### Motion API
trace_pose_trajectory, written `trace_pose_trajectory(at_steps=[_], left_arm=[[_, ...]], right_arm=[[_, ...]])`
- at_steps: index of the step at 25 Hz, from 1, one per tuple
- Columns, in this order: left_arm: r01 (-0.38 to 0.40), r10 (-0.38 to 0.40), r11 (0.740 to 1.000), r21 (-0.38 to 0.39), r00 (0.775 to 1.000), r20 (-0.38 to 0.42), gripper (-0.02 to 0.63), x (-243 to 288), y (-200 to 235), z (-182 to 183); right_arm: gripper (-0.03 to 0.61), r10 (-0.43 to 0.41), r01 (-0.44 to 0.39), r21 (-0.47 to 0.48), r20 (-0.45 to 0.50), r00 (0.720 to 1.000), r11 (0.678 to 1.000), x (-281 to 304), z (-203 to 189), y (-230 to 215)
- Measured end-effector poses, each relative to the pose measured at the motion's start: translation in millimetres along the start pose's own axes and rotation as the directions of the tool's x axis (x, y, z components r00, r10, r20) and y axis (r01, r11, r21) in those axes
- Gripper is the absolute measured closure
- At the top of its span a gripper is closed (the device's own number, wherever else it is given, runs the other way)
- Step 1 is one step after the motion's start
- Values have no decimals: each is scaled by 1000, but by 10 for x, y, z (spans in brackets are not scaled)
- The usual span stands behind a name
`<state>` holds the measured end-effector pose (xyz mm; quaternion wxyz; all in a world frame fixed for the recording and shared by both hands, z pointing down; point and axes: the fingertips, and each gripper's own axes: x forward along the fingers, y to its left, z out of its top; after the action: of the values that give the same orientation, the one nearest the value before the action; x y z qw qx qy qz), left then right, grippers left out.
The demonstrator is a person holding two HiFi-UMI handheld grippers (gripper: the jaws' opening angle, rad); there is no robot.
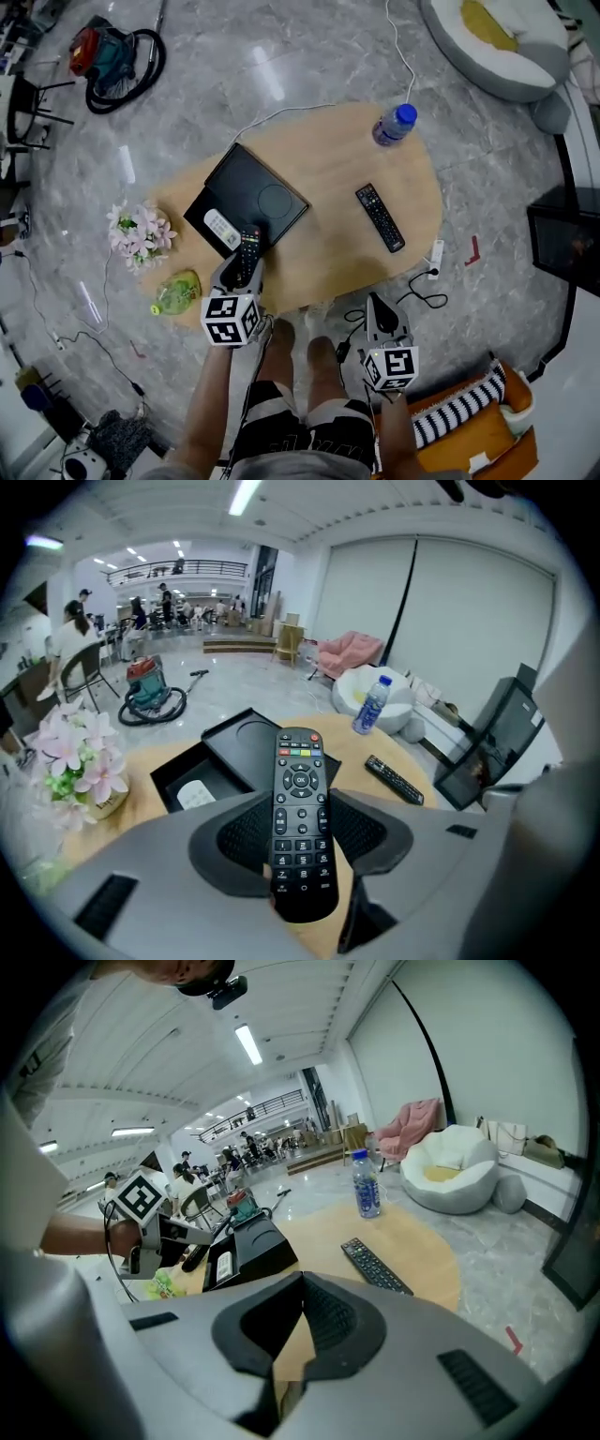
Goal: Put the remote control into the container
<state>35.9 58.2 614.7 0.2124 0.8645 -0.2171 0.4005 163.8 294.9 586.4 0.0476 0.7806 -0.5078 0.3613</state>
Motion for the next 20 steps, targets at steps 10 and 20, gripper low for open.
trace_pose_trajectory(at_steps=[10, 20], left_arm=[[-174, 184, 963, -207, 982, 31, 414, -17, 814, 61], [-224, 237, 881, -418, 971, -22, 414, 265, 1287, -111]], right_arm=[[568, 78, -82, -110, -44, 996, 991, 275, 350, 387], [568, 131, -142, -134, -89, 987, 981, 623, 533, 794]])
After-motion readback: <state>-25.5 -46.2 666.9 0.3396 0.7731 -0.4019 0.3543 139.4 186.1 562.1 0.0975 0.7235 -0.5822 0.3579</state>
